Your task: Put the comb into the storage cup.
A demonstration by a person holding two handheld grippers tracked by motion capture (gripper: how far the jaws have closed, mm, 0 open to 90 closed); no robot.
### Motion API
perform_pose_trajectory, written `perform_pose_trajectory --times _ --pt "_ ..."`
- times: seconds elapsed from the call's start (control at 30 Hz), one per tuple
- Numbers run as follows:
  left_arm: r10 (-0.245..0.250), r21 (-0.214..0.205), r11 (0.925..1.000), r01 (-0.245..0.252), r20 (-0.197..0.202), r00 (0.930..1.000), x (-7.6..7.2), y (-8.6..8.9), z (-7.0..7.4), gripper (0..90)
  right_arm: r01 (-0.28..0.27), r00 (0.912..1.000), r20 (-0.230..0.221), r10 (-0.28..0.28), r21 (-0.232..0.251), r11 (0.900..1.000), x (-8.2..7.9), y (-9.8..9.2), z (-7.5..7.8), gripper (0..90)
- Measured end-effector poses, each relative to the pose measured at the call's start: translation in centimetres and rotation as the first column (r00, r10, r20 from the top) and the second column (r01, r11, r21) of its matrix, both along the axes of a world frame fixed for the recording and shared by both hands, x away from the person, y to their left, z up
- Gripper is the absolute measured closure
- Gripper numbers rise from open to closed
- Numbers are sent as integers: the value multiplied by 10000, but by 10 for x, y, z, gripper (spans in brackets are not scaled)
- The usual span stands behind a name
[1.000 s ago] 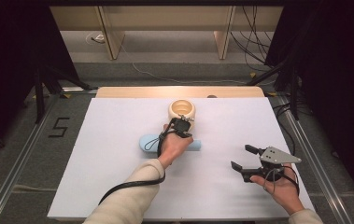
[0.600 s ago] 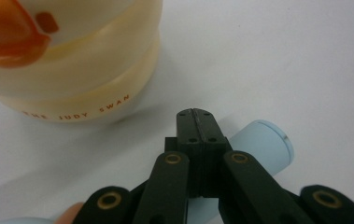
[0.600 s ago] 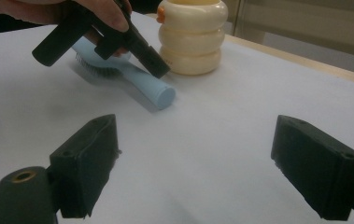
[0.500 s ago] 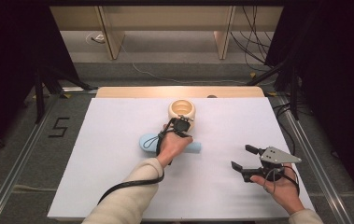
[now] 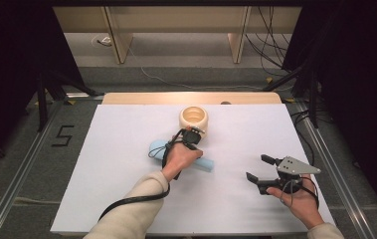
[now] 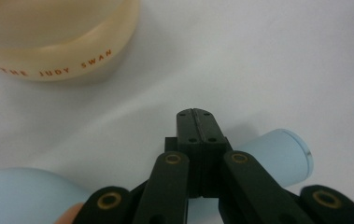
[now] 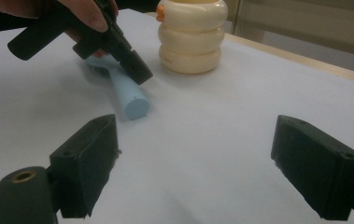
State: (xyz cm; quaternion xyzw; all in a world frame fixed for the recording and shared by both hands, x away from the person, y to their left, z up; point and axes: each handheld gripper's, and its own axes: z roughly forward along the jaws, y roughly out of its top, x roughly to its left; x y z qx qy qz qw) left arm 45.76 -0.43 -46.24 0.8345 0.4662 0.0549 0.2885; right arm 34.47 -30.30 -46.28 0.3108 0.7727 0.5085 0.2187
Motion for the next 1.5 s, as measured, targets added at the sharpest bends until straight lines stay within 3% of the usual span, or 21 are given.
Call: perform_pose_trajectory --times 0.37,0.93,1.5 --pt "-376 64 9993 380 -441 9983 -13 8 1 900 0 10000 -5 0 -14 10000 0 0 0 159" --pt "-967 606 9928 1033 -1036 9899 -38 27 -1 900 -12 10000 -16 12 -25 10000 0 1 0 160" --pt "-1055 1114 9867 1186 -1170 9875 -61 62 -5 900 -53 10000 33 53 -26 10000 -1 3 1 160"
